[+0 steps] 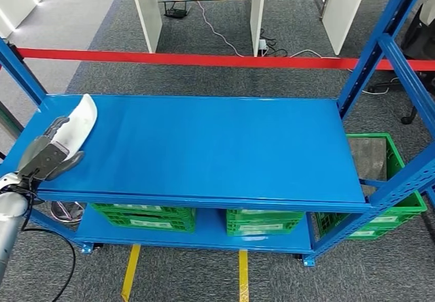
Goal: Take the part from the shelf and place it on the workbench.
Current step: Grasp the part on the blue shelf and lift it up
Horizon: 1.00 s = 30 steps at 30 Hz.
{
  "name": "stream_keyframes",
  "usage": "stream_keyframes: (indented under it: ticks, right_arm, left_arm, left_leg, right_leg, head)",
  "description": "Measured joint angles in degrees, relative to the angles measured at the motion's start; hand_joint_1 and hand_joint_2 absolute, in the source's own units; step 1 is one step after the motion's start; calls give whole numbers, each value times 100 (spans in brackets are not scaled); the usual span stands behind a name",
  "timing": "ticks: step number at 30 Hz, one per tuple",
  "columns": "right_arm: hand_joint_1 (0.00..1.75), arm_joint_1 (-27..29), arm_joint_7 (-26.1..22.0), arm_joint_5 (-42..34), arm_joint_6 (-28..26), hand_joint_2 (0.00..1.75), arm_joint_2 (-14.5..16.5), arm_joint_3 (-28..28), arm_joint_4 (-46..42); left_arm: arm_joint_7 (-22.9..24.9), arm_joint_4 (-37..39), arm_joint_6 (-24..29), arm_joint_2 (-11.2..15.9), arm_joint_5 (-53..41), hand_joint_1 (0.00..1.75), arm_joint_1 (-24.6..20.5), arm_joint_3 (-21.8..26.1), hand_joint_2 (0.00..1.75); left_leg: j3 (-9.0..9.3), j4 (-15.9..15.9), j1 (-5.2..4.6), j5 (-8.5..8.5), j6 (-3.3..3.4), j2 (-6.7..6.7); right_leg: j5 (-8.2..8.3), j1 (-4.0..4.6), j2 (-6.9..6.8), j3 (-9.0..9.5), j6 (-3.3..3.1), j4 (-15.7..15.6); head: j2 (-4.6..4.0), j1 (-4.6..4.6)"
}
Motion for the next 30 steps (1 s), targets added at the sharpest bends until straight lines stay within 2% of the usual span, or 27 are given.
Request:
stream_keyframes:
  ticks: [7, 11, 22, 30]
  right_arm:
    - [0, -7, -8, 37, 10, 0, 0, -32, 0]
    - [0, -8, -13, 61, 54, 0, 0, -39, 0]
    - [0, -29, -12, 101, 65, 0, 0, -47, 0]
    - [0, -21, -16, 157, 62, 0, 0, -151, 0]
  left_arm:
    - [-16, -144, -158, 140, 27, 0, 3, -72, 175]
    - [-60, -237, -355, 336, 3, 0, 15, -165, 175]
    - [8, -326, -416, 676, -126, 0, 18, -347, 175]
    - [188, -401, -662, 1152, -103, 0, 165, -433, 175]
  left_leg:
    - [0, 0, 0, 0, 0, 0]
    - [0, -1, 1, 0, 0, 0]
    - [0, 0, 0, 0, 0, 0]
    - [0, -2, 1, 0, 0, 1]
  right_leg:
    - [0, 0, -1, 0, 0, 0]
    - [0, 1, 1, 0, 0, 0]
    - [0, 1, 0, 0, 0, 0]
    - [-1, 1, 4, -1, 0, 0]
  head:
    - [0, -1]
    - [0, -1]
    - [0, 0]
    - [0, -2]
